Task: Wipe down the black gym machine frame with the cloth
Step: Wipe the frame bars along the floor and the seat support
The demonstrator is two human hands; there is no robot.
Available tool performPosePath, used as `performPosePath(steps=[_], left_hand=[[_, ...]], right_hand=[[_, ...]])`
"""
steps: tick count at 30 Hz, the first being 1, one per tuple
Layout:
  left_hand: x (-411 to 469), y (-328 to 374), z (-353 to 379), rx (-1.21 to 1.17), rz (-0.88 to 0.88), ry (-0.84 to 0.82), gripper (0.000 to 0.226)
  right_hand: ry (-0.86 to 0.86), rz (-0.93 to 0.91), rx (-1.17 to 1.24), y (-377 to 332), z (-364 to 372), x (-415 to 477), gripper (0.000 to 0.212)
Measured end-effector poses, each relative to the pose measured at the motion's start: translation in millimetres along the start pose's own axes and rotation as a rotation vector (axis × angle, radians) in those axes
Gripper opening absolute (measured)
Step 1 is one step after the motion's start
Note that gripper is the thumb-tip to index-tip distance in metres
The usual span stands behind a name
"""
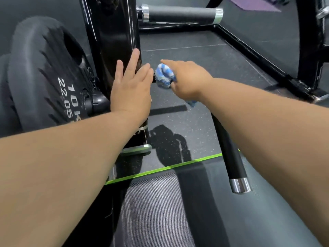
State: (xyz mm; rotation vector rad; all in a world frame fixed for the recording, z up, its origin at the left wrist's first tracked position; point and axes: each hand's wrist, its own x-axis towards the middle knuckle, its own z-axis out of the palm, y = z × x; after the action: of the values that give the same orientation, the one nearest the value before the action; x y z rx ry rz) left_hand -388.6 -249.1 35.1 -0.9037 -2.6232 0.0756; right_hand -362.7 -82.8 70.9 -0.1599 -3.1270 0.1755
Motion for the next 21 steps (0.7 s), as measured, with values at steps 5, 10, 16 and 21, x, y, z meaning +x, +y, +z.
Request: performPosePath(steps=[5, 10, 16, 21], left_hand=[[1, 7, -6, 0.058, -0.013, -0.035, 0.064], [10, 25, -11, 0.066, 0.091, -0.044, 0.075], [37, 35, -1, -0.171, 0.135, -0.185, 0.09], [37, 36, 0, -0.142, 0.138, -0.209, 0.101]], right_hand=[[0.049, 0.245, -0.05, 10, -1, -8, 0.033], [-0.012, 0.499, 0.057, 25, -7, -19, 0.024], [-0.103, 0.47, 0.072, 36, -8, -48, 0.026], [-0.277, 0.487, 0.055, 37, -27, -59, 0.033]])
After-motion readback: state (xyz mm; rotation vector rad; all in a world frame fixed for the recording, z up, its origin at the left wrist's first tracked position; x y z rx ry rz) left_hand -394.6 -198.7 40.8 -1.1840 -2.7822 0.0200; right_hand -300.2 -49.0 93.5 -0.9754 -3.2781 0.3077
